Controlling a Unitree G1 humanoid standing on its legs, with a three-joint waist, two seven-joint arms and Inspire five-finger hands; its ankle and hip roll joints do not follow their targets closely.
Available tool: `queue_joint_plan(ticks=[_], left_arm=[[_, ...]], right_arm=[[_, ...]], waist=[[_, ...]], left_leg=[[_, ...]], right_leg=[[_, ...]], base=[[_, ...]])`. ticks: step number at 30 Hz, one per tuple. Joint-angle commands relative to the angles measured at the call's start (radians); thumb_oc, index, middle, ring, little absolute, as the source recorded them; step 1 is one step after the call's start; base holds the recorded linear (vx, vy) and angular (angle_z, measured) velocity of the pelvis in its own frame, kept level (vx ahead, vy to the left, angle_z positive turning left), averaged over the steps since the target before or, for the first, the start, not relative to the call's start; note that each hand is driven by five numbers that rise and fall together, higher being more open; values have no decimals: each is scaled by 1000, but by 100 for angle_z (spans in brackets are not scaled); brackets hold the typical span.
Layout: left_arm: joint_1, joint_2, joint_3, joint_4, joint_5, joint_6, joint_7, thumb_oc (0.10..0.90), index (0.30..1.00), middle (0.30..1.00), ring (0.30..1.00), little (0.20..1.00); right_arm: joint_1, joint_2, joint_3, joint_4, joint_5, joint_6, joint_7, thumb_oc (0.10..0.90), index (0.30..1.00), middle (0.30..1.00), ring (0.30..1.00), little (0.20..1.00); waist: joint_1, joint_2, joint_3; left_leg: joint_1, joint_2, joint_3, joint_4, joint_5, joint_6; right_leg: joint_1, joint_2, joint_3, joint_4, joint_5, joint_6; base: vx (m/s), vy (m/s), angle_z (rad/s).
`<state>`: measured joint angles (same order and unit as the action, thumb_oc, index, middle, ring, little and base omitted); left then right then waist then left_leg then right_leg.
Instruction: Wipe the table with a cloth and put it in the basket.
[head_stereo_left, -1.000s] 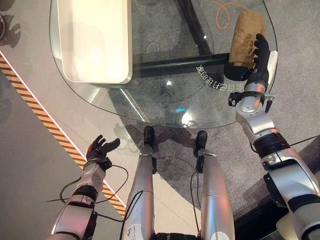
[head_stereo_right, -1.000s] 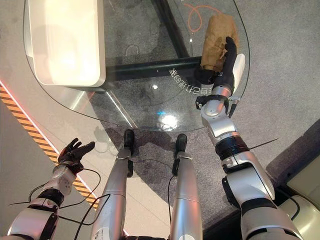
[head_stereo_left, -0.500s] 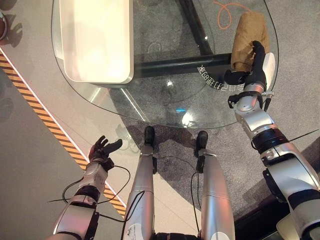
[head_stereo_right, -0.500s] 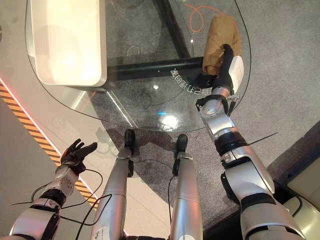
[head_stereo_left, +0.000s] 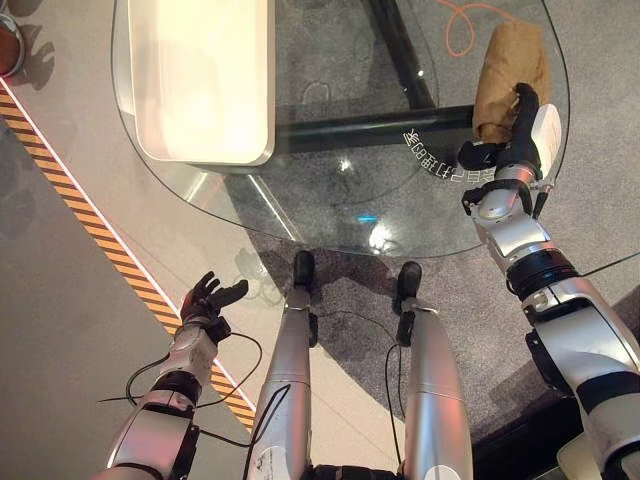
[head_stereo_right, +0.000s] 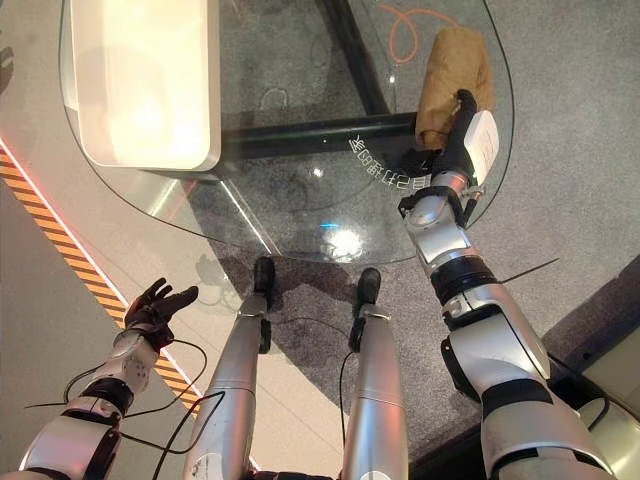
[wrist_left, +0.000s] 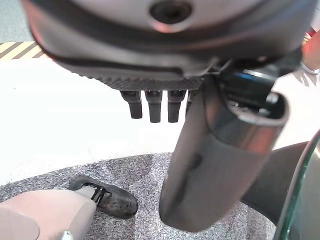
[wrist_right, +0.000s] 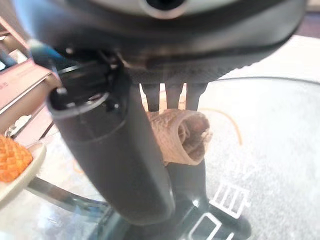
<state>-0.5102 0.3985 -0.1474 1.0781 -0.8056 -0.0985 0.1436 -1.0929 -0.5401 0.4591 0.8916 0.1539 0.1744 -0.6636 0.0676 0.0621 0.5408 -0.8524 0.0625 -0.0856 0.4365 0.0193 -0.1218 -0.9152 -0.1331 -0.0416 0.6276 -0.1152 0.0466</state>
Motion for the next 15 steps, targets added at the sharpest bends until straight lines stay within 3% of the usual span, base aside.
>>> queue_joint_plan(ticks=[1, 2, 3, 15], left_arm=[[28, 11, -1, 7, -18, -23, 31, 800, 900, 900, 900, 900], [29, 12, -1, 7, -18, -22, 31, 800, 900, 900, 900, 900], [29, 12, -1, 8, -18, -23, 31, 800, 900, 900, 900, 900], [21, 19, -8, -3, -27, -19, 21, 800, 900, 900, 900, 900]], right_arm=[[-74, -84, 50, 29, -62, -3, -32, 298, 469, 469, 469, 398], [-81, -88, 53, 38, -65, -2, -27, 149, 342, 342, 342, 249], [-84, -89, 53, 44, -68, -3, -24, 100, 300, 300, 300, 200], [-118, -84, 82, 103, -98, 12, -4, 100, 300, 300, 300, 200]], waist=[[8, 56, -21], [9, 58, -21], [10, 58, -21], [20, 65, -21]], left_leg=[[-8, -95, 81, 22, -38, 108], [-4, -97, 81, 18, -37, 108], [-3, -98, 81, 17, -36, 108], [-8, -101, 80, -8, -21, 110]], right_leg=[[11, 59, -69, -78, 38, -28], [14, 59, -69, -81, 39, -27], [15, 59, -70, -83, 40, -27], [9, 53, -77, -110, 59, -20]], base=[[3, 41, 4], [0, 0, 0], [0, 0, 0], [0, 0, 0]])
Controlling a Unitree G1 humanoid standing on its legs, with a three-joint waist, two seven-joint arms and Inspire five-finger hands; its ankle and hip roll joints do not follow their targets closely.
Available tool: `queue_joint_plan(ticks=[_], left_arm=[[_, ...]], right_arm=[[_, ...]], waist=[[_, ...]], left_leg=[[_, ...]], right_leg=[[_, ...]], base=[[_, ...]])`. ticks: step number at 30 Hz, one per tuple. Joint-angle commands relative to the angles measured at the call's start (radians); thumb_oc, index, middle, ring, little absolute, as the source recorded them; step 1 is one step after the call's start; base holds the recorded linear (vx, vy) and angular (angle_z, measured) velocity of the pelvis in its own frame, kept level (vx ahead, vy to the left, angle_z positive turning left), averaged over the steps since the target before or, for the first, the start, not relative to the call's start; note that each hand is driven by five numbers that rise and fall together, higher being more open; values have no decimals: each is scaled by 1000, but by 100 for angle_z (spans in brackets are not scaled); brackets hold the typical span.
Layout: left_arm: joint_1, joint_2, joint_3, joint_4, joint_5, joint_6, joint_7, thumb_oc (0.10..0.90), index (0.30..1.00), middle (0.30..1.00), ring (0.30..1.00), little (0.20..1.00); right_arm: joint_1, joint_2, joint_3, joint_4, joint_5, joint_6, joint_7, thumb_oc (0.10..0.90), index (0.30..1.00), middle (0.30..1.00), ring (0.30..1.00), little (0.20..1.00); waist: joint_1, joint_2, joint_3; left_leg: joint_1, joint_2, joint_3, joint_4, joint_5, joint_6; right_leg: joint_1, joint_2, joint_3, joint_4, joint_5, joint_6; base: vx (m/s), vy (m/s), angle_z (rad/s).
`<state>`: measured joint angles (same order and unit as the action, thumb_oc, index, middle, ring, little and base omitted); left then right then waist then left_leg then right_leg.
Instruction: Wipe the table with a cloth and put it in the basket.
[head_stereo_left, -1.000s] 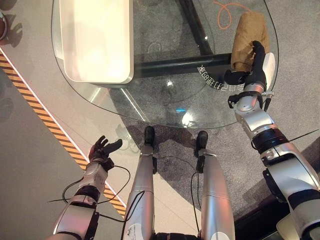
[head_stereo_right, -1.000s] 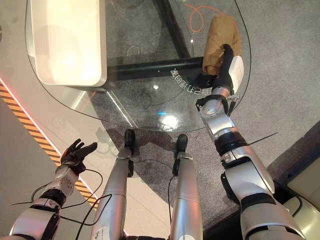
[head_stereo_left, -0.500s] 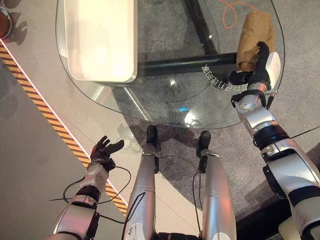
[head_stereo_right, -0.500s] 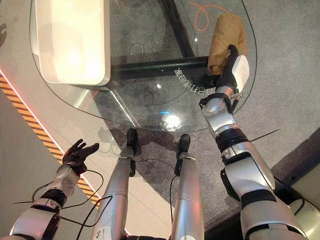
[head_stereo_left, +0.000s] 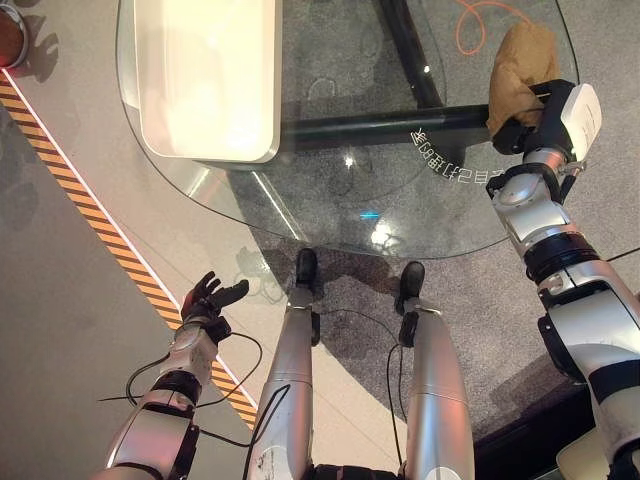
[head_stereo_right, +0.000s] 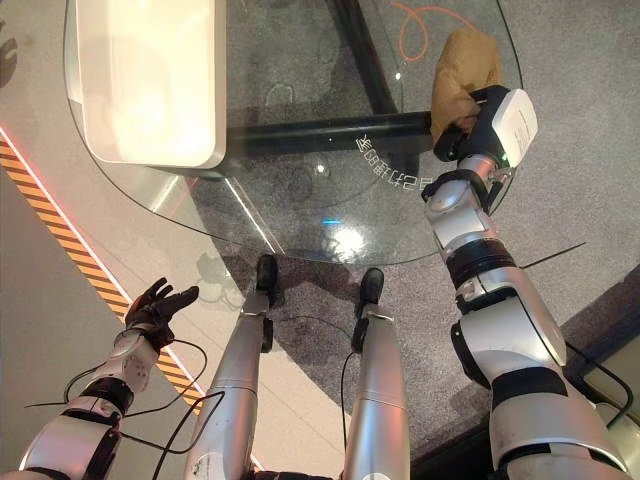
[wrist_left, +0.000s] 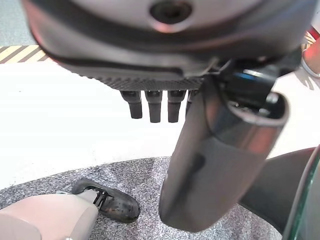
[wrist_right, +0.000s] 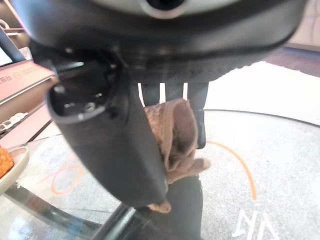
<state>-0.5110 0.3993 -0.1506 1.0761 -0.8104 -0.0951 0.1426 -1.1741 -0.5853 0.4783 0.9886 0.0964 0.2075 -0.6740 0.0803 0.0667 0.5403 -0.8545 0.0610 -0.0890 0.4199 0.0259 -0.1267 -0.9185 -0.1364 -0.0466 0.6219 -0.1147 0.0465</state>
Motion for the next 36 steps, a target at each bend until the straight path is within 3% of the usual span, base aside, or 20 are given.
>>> queue_joint_plan(ticks=[1, 19, 36], left_arm=[[22, 18, -5, -3, -22, -21, 25, 800, 900, 900, 900, 900], [12, 21, -5, -19, -20, -15, 35, 800, 900, 900, 900, 900], [22, -12, -2, -35, -8, -36, 38, 800, 900, 900, 900, 900]], right_arm=[[-36, -39, 63, 6, -41, -20, 7, 100, 300, 300, 300, 200], [-38, -33, 88, -50, -81, -65, 26, 100, 300, 300, 300, 200], [-45, 52, 191, -269, -213, -60, 157, 100, 300, 300, 300, 200]], waist=[[7, 60, -20], [10, 52, -20], [19, 67, -20]], left_leg=[[-4, -100, 84, 7, -28, 115], [-13, -102, 81, 0, -23, 116], [-4, -111, 84, -23, -4, 113]], right_leg=[[13, 56, -72, -106, 59, -20], [6, 49, -83, -113, 69, -15], [8, 49, -91, -120, 64, -21]], base=[[0, 0, 0], [0, 0, 0], [0, 0, 0]])
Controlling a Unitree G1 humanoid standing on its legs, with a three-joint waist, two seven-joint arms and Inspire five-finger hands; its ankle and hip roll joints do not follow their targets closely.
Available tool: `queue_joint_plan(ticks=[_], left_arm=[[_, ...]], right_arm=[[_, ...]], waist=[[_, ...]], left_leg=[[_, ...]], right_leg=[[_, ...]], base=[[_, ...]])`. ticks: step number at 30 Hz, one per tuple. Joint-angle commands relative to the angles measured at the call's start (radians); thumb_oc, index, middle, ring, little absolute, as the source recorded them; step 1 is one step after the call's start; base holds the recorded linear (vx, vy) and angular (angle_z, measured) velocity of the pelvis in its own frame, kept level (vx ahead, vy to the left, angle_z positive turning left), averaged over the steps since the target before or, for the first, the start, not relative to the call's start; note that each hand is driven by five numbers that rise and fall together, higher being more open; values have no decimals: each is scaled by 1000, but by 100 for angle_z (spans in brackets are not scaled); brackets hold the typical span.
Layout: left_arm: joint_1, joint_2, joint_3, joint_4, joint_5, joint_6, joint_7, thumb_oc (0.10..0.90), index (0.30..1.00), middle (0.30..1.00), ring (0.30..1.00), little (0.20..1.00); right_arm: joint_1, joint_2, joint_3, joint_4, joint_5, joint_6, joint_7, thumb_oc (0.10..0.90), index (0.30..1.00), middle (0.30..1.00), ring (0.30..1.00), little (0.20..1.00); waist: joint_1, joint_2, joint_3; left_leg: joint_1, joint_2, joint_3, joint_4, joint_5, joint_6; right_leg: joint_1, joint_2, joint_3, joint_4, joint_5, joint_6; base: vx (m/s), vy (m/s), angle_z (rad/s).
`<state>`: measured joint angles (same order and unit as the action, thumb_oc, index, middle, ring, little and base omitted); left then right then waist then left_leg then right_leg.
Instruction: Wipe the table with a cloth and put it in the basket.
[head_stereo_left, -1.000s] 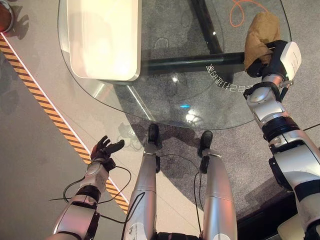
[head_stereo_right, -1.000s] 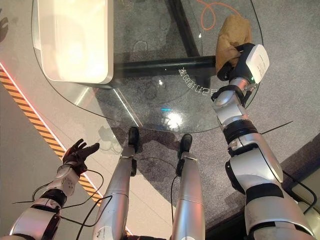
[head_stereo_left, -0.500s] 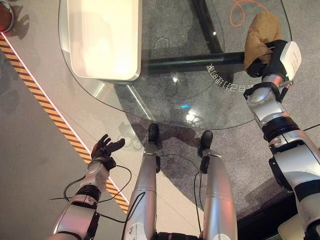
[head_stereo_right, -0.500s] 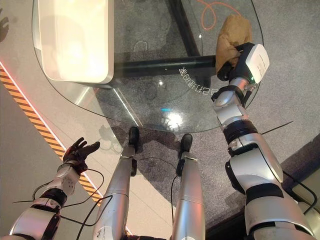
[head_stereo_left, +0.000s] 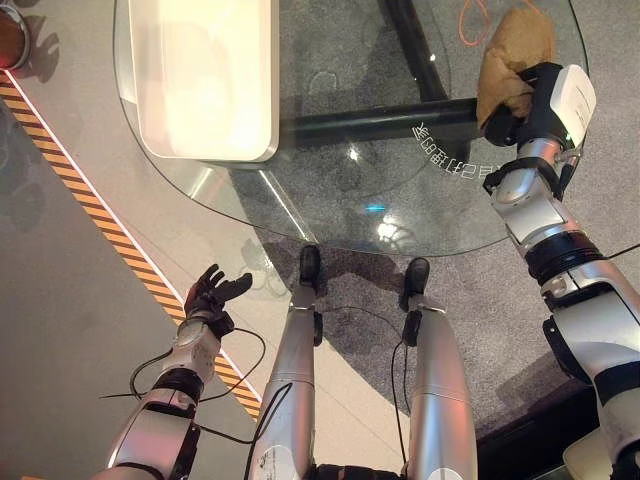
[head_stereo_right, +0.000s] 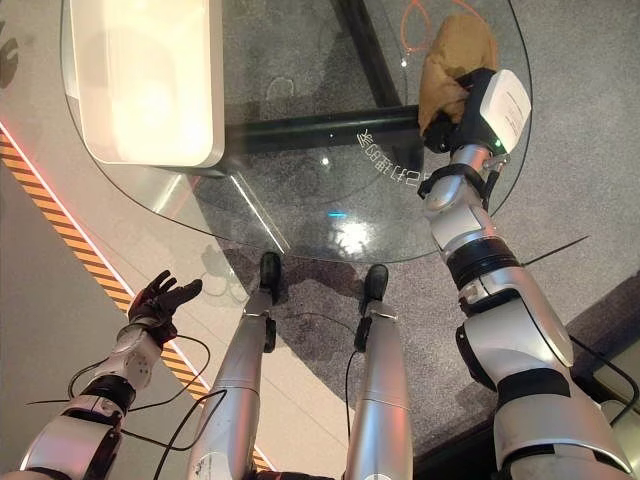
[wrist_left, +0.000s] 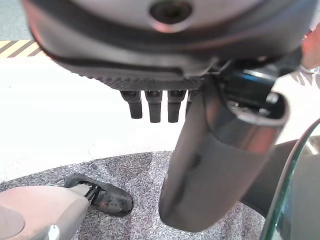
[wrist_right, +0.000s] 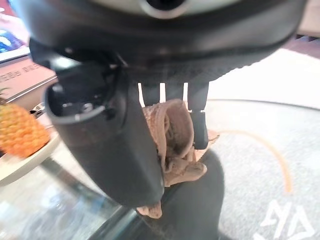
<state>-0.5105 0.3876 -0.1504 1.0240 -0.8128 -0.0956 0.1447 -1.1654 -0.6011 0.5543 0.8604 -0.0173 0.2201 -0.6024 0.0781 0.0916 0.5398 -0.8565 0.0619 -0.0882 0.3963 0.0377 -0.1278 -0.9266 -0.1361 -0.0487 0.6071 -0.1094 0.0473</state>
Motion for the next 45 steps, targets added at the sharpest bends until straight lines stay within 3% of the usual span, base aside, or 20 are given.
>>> queue_joint_plan(ticks=[1, 19, 28, 37, 45], left_arm=[[22, -3, -1, 13, -2, -35, 41, 800, 900, 900, 900, 900], [11, -31, -11, 13, 13, -40, 51, 800, 900, 900, 900, 900], [4, -40, -16, 13, 19, -41, 60, 800, 900, 900, 900, 900], [0, -44, -19, 17, 20, -39, 59, 800, 900, 900, 900, 900], [-1, -43, -20, 19, 21, -36, 60, 800, 900, 900, 900, 900]], right_arm=[[-48, 73, 121, -151, -105, -71, 97, 100, 300, 300, 300, 200], [18, 144, 217, -219, -216, -96, 266, 100, 300, 300, 300, 200], [41, 168, 251, -252, -233, -138, 346, 100, 300, 300, 300, 200], [56, 185, 295, -309, -242, -230, 478, 100, 300, 300, 300, 200], [74, 191, 318, -342, -241, -251, 504, 100, 300, 300, 300, 200]], waist=[[22, 42, -20], [22, 47, -20], [20, 46, -20], [18, 46, -20], [19, 43, -20]], left_leg=[[-1, -112, 83, -1, -15, 115], [-2, -114, 89, -6, -5, 109], [-2, -118, 91, -8, 0, 107], [-3, -121, 92, -7, 2, 106], [-2, -122, 92, -13, 7, 107]], right_leg=[[19, 49, -90, -107, 58, -22], [15, 45, -94, -109, 58, -22], [13, 43, -96, -117, 66, -21], [9, 40, -94, -117, 71, -17], [8, 38, -97, -124, 77, -16]], base=[[0, 0, 0], [0, 0, 0], [0, 0, 0], [0, 0, 0], [0, 0, 0]])
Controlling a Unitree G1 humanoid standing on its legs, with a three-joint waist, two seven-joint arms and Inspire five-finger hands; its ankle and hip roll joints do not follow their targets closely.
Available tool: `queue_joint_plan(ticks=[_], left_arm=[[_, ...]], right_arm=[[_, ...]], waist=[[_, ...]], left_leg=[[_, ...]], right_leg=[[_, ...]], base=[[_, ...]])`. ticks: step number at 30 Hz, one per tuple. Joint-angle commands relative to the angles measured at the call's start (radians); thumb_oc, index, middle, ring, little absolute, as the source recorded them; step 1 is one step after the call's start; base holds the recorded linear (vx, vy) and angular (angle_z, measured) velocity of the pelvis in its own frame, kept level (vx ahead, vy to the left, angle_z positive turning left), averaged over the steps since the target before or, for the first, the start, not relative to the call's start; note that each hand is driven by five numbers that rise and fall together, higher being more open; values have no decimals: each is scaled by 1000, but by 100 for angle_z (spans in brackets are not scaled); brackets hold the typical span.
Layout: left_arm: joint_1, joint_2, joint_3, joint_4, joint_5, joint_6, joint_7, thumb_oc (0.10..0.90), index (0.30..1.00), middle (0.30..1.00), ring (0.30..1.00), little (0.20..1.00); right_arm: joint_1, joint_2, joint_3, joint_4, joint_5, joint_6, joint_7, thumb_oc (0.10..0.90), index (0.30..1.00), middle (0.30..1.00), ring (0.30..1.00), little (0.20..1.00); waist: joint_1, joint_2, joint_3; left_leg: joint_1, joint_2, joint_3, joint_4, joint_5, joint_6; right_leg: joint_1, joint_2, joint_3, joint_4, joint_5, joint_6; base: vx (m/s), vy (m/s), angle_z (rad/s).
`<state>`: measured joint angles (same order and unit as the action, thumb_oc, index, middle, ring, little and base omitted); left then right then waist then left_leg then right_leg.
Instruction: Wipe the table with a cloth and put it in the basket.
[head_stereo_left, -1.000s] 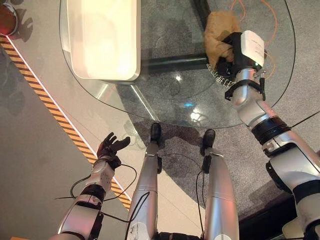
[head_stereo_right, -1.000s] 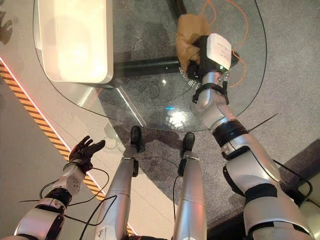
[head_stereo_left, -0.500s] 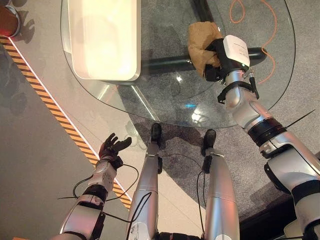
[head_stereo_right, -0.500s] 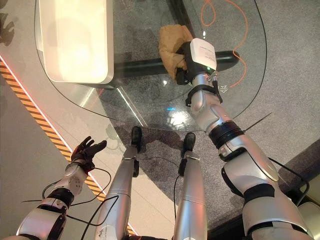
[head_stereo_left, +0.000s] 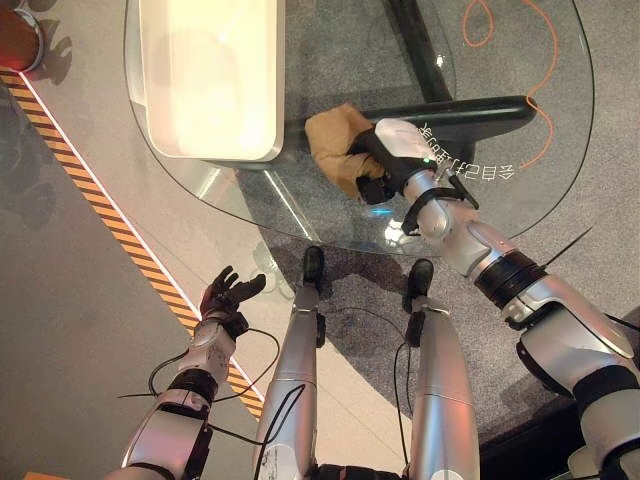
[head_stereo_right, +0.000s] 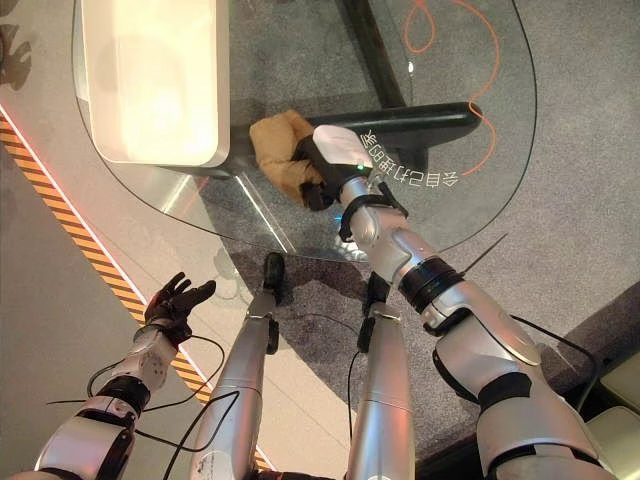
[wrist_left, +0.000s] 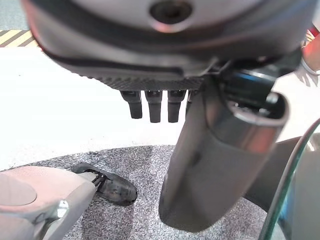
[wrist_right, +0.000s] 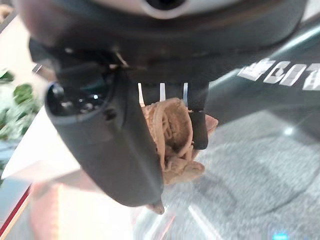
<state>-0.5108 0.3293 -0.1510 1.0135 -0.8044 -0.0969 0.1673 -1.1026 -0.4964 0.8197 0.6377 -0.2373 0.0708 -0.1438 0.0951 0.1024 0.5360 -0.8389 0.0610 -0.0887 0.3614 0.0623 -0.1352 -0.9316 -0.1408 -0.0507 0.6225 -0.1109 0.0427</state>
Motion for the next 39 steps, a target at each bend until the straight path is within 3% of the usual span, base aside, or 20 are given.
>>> queue_joint_plan(ticks=[1, 20, 27, 35, 39], left_arm=[[0, 16, -19, 31, 12, -35, 36, 800, 900, 900, 900, 900], [-16, 24, -24, 37, 4, -26, 30, 800, 900, 900, 900, 900], [-22, 26, -23, 56, -11, -26, 15, 800, 900, 900, 900, 900], [-5, 26, -16, 57, -10, -40, 17, 800, 900, 900, 900, 900], [16, 38, -6, 32, -7, -34, 28, 800, 900, 900, 900, 900]], right_arm=[[14, 86, 54, -122, -22, -108, 50, 100, 300, 300, 300, 200], [28, 89, 68, -145, -30, -98, 41, 100, 300, 300, 300, 200], [24, 76, 16, -84, 61, -26, -157, 100, 300, 300, 300, 200], [1, 29, -108, 15, 171, -45, -326, 100, 300, 300, 300, 200], [-27, -42, -204, 58, 216, -41, -433, 100, 300, 300, 300, 200]], waist=[[1, 32, -16], [1, 32, -16], [-1, 37, -16], [0, 36, -16], [-3, 31, -16]], left_leg=[[-19, -121, 93, 23, -17, 114], [-22, -123, 87, 17, -10, 116], [-25, -117, 92, 20, -9, 115], [-32, -110, 89, 24, -13, 118], [-41, -106, 85, 37, -20, 123]], right_leg=[[14, 43, -94, -140, 80, -11], [9, 40, -96, -145, 89, -9], [4, 38, -95, -139, 91, -12], [-3, 39, -93, -127, 92, -12], [-11, 42, -89, -111, 94, -10]], base=[[0, 0, 0], [0, 0, 0], [0, 0, 0], [0, 0, 0], [12, -5, 3]])
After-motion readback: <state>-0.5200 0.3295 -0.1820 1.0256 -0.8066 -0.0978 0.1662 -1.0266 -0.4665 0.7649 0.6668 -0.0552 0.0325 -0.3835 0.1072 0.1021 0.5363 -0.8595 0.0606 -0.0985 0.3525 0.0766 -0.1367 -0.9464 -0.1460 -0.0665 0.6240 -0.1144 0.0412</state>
